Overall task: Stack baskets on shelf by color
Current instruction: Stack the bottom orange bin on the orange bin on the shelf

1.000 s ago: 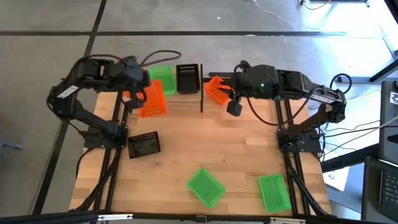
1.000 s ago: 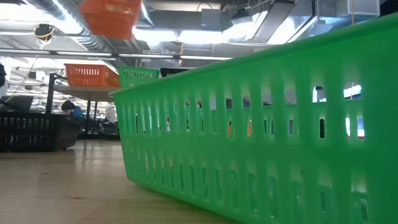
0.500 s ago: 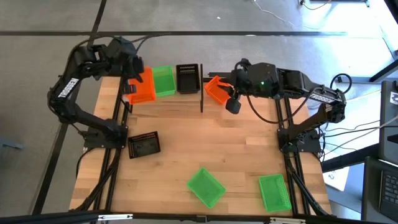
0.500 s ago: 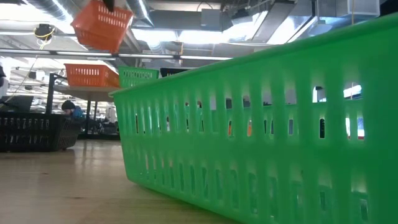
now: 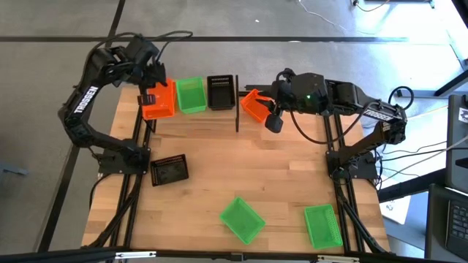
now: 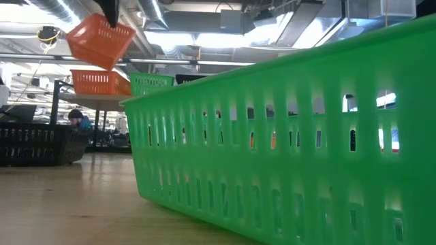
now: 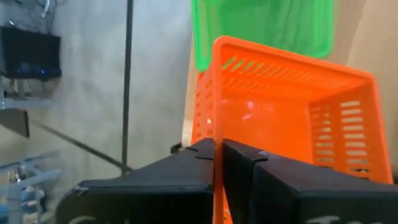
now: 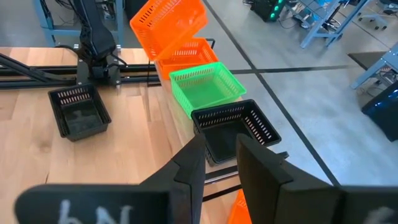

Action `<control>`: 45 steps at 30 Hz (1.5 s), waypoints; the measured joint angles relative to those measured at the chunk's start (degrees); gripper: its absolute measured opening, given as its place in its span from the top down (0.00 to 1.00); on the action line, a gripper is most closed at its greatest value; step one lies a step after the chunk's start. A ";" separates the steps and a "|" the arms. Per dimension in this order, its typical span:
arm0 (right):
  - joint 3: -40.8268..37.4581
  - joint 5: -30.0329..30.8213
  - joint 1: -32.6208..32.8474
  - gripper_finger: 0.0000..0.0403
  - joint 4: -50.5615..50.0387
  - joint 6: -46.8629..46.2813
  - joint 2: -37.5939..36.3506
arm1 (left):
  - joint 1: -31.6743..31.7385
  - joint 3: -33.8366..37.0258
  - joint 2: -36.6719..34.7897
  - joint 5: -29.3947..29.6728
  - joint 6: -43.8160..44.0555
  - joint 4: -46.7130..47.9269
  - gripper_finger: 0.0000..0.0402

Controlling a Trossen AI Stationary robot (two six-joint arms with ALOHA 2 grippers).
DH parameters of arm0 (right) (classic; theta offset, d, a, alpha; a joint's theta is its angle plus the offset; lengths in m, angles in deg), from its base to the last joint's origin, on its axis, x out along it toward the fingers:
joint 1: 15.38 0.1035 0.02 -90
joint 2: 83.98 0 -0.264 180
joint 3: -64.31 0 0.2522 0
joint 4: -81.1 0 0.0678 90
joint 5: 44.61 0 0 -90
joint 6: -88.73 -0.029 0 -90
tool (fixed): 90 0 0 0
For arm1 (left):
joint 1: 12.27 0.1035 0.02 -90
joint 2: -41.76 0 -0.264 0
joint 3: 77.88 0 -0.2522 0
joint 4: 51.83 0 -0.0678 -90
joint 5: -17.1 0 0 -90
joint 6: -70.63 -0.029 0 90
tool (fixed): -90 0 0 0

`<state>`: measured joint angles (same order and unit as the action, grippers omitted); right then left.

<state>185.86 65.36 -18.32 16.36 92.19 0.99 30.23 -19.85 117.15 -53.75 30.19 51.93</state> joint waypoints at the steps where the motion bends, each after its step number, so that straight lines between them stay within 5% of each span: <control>1: 0.00 0.00 0.00 0.78 0.00 0.00 0.00 | 0.62 0.62 0.04 0.13 -0.57 0.01 1.00; 33: -0.02 -0.04 0.00 0.78 0.17 -1.77 0.07 | 6.48 4.99 0.02 -5.90 -5.37 -3.57 1.00; 45: -0.02 -0.03 0.00 0.78 0.17 -1.88 0.07 | 6.15 4.99 0.02 -5.81 -5.01 -4.09 0.89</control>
<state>185.84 65.33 -18.32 16.53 90.32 1.06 36.38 -14.86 117.17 -59.56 25.18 47.84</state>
